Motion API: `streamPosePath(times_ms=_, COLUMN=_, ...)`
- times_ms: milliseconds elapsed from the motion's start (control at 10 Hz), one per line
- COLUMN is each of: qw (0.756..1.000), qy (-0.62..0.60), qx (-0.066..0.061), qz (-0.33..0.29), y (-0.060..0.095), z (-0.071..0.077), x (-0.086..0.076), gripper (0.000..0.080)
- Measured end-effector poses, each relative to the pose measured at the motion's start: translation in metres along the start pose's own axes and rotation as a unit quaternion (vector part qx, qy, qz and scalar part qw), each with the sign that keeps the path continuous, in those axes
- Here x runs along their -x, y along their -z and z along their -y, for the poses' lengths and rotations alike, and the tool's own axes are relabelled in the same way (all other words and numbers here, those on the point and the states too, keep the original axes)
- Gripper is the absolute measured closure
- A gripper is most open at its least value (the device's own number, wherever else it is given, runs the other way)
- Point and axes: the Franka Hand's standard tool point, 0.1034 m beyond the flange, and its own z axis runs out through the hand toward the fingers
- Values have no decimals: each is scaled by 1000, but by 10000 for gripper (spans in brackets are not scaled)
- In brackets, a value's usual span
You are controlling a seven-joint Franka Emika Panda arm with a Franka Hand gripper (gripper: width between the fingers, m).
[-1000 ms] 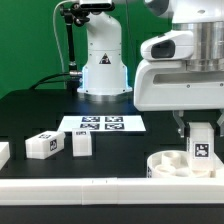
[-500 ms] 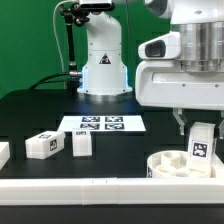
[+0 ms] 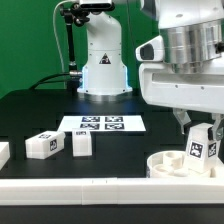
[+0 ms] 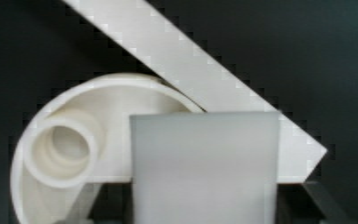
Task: Assemble stool
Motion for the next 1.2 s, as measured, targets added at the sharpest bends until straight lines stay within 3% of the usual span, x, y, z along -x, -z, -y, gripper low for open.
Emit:
streamPosePath(times_ms=200, qw=997, qy=-76, qx=-12, qz=16, y=0, z=0, x=0, gripper=458)
streamPosePath(times_ms=700, qw=981, qy=-192, qx=-11, qz=20, y=-1, z=2, x=4, gripper=458)
streamPosePath(times_ms=1200, qw=924, qy=-375, qx=-39, qz=59, y=0, z=4, x=-1, gripper=458)
